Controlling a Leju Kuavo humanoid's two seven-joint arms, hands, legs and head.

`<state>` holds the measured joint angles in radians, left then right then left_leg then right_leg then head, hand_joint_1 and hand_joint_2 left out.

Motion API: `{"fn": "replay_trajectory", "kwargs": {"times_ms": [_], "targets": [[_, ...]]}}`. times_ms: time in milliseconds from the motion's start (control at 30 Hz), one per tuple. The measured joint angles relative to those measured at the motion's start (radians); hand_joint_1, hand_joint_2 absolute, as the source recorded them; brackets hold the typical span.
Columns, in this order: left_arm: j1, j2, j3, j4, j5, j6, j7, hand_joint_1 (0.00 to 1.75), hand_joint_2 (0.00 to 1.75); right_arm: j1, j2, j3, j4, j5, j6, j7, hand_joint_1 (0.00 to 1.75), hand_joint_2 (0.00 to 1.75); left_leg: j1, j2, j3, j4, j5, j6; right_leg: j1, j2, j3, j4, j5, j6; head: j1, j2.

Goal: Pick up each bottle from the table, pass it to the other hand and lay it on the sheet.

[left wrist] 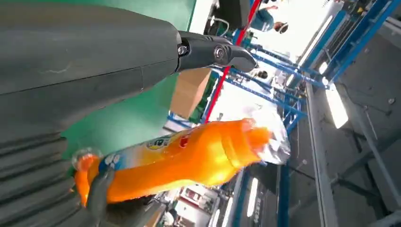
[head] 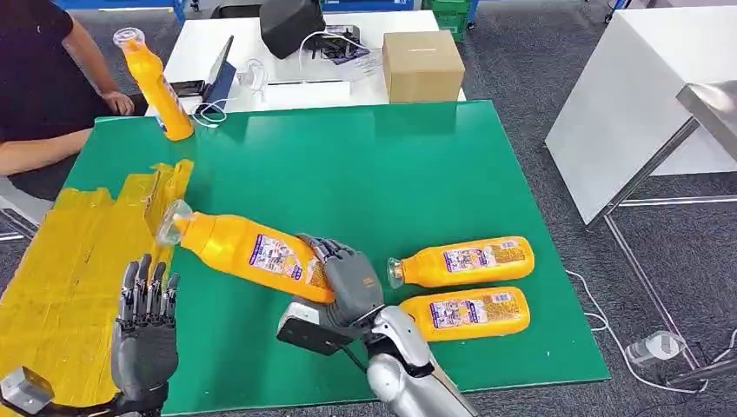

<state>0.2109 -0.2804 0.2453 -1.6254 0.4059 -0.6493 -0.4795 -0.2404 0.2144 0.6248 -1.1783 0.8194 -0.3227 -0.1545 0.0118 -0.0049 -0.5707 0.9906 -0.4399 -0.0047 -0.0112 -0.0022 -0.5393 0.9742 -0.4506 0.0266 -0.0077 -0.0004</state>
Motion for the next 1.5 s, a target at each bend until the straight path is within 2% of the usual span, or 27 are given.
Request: {"fn": "replay_trajectory", "kwargs": {"times_ms": [267, 433, 867, 900, 933, 1100, 1500], "targets": [[0.008, -0.006, -0.060, -0.014, 0.005, -0.010, 0.006, 0.00, 1.75, 0.022, 0.014, 0.059, -0.025, 0.045, 0.025, -0.011, 1.75, 1.75, 0.000, 0.000, 0.000, 0.000, 0.000, 0.000, 0.000, 0.000, 0.000, 0.000, 0.000, 0.000, 0.000, 0.000], [0.003, -0.003, -0.118, -0.015, 0.027, -0.009, 0.002, 0.00, 1.75, 0.009, 0.051, 0.132, 0.064, 0.047, 0.035, -0.010, 1.75, 1.75, 0.000, -0.001, -0.001, 0.000, 0.000, 0.000, 0.000, -0.001, 0.000, 0.000, 0.000, 0.000, 0.000, 0.000], [0.010, 0.010, -0.168, -0.015, 0.019, 0.005, -0.001, 0.00, 1.75, -0.035, 0.070, 0.188, 0.194, 0.027, 0.058, -0.040, 1.75, 1.75, 0.000, 0.000, -0.001, 0.000, 0.000, 0.000, 0.000, 0.000, 0.000, 0.000, 0.000, 0.000, 0.000, 0.000], [0.010, 0.011, -0.172, -0.015, 0.013, 0.011, -0.005, 0.10, 1.75, -0.040, 0.074, 0.193, 0.205, 0.027, 0.061, -0.043, 1.75, 1.75, 0.000, 0.000, -0.001, 0.000, 0.000, 0.000, 0.000, 0.000, 0.000, 0.000, 0.000, 0.000, 0.000, 0.000], [0.011, 0.013, -0.175, -0.015, 0.007, 0.020, -0.011, 1.75, 1.75, -0.045, 0.077, 0.198, 0.217, 0.025, 0.063, -0.046, 1.75, 1.75, 0.000, 0.000, -0.001, 0.000, 0.000, 0.000, 0.000, 0.000, 0.000, 0.000, 0.000, 0.000, 0.000, 0.000], [0.012, 0.032, -0.192, -0.010, -0.074, 0.077, -0.044, 1.75, 1.75, -0.070, 0.089, 0.235, 0.264, 0.005, 0.071, -0.059, 1.75, 1.75, 0.000, 0.000, -0.001, 0.000, 0.000, 0.000, 0.000, 0.000, 0.000, 0.000, 0.000, 0.000, 0.000, 0.000], [0.012, 0.051, -0.193, 0.005, -0.116, 0.082, -0.084, 1.75, 1.75, -0.087, 0.095, 0.268, 0.298, -0.015, 0.072, -0.056, 1.75, 1.75, 0.000, 0.000, -0.001, 0.000, 0.000, 0.000, 0.000, 0.000, 0.000, 0.000, 0.000, 0.000, 0.000, 0.000]]}}
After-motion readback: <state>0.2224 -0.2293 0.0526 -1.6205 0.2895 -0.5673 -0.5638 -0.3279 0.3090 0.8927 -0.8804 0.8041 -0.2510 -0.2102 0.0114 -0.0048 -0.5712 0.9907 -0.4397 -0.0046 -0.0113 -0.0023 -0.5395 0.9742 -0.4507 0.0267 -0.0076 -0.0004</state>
